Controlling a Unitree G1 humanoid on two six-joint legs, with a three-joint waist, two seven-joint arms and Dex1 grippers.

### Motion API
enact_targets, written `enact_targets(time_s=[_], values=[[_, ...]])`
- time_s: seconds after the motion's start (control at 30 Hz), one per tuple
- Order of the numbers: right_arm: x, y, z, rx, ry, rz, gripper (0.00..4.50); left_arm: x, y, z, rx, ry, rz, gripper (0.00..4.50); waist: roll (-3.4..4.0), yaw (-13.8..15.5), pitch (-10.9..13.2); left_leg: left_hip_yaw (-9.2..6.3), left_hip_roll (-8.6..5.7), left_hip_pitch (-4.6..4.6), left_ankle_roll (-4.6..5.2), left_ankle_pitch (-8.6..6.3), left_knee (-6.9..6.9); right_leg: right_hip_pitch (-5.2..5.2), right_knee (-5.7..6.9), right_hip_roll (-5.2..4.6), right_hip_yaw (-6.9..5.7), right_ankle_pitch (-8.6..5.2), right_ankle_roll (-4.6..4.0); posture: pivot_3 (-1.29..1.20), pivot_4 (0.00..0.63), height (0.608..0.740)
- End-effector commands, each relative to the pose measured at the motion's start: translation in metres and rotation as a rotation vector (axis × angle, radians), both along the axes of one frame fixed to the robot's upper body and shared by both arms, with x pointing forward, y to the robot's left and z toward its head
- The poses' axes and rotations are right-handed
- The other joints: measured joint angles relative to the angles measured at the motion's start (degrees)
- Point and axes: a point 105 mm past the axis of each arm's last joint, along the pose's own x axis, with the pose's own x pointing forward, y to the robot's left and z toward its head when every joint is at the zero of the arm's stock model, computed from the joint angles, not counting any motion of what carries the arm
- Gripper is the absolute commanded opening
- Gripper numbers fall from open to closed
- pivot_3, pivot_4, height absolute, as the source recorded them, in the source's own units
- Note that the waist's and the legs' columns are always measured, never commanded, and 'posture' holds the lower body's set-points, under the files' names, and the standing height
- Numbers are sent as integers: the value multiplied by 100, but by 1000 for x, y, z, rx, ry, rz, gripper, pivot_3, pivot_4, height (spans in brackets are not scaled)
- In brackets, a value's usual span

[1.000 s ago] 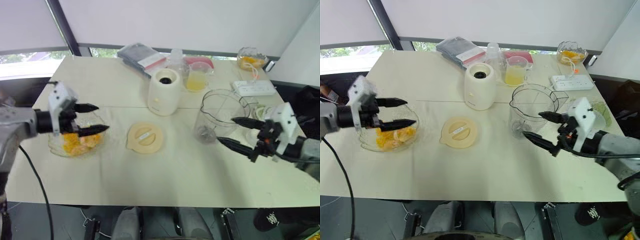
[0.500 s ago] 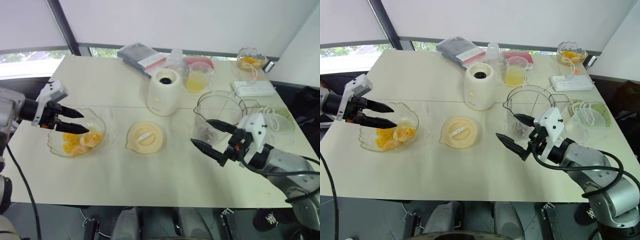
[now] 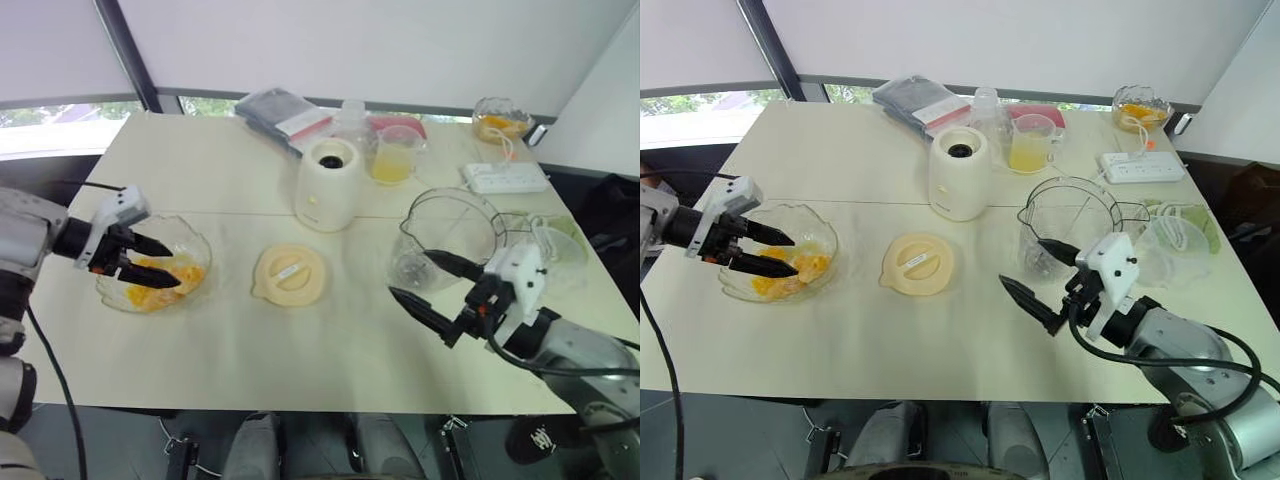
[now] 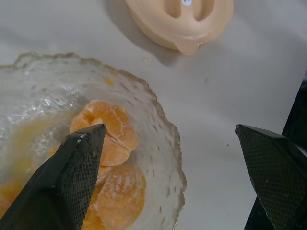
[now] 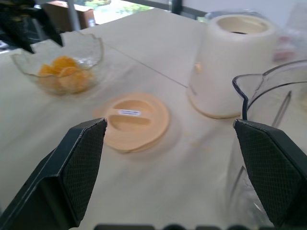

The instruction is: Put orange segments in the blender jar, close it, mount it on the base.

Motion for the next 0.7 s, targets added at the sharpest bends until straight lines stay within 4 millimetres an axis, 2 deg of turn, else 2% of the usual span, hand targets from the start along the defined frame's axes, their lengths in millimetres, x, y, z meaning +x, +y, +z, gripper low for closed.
enact_targets(time_s=[0.03,0.33,0.5,0.7], values=[[7,-1,9,-3,-45,-12,4441,1,2,7,-15,-44,11,4500,1,-2,1,0,0,0,0,0,0,-2,4,1,0,0,0,0,150,740],[14,2,14,-8,-62,14,4441,-6,3,1,-23,-30,15,4500,1,-1,2,-3,1,-4,0,0,-2,-13,20,2,-4,1,3,0,150,740],[3,16,19,-4,-43,106,4441,-8,7,0,-10,-6,20,4500,0,0,3,-3,0,-4,0,0,-2,-13,19,-1,-4,1,3,0,150,740],[-14,34,23,-81,-9,299,4441,5,9,-3,39,18,33,4500,-1,9,3,-3,-3,-3,0,0,-2,-13,20,2,-4,1,3,0,150,740]])
